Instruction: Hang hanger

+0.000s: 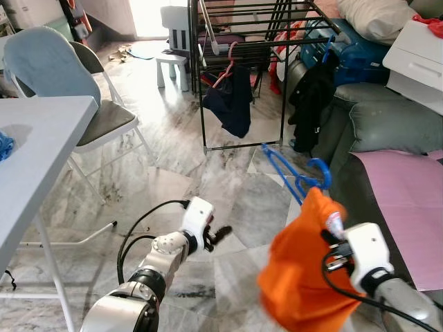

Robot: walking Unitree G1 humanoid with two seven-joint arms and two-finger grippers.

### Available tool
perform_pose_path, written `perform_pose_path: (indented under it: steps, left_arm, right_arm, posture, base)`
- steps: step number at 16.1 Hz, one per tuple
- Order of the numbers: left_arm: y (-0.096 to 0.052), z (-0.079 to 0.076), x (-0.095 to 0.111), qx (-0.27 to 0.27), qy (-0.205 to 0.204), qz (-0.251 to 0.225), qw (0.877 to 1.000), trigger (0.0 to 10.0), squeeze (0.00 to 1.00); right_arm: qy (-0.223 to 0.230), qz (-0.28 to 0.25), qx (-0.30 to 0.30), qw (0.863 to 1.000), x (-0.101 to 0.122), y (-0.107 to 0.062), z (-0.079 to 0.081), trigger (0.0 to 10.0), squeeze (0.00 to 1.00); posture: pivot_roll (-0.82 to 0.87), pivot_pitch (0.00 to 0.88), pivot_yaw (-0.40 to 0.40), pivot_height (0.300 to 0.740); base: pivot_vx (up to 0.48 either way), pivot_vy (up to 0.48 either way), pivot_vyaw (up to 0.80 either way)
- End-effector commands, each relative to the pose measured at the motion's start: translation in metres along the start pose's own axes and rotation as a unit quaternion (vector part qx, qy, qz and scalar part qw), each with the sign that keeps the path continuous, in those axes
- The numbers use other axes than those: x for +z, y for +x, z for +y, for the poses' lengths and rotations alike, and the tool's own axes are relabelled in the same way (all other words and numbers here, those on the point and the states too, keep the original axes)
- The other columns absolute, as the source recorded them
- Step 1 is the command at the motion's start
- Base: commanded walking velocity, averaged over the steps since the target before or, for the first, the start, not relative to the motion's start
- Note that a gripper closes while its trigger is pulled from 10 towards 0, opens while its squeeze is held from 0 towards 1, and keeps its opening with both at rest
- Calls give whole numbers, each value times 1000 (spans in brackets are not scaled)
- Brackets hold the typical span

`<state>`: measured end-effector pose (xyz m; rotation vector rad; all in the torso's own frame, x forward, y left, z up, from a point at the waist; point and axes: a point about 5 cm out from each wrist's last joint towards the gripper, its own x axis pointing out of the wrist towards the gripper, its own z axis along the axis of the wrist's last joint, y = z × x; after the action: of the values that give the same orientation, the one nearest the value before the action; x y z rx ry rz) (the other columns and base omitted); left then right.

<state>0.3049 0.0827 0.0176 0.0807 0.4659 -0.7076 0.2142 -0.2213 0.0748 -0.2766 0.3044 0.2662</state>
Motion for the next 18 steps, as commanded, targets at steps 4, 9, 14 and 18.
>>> perform_pose_path:
  steps: [4,9,14,18]
  left_arm:
    - [-2,-3,7,-19,50,-44,998,10000,1000]
    - [-6,7,23,42,64,-113,991,10000,1000]
    - [-11,15,15,73,67,-93,991,10000,1000]
    - [-13,21,16,85,81,-84,990,10000,1000]
  right_arm:
    - [-52,-3,52,997,-9,14,14,10000,0]
    - [-126,30,92,987,-36,17,31,10000,0]
    - [-108,4,107,988,-35,20,34,10000,0]
    - [-84,-12,144,986,-33,13,40,10000,0]
  posture:
    - [-38,0,14,740]
    - [-21,0,-6,740]
    - [-15,0,-10,740]
    - [-23,0,0,740]
  base:
    - [0,0,0]
    - [0,0,0]
    - [0,0,0]
    - [0,0,0]
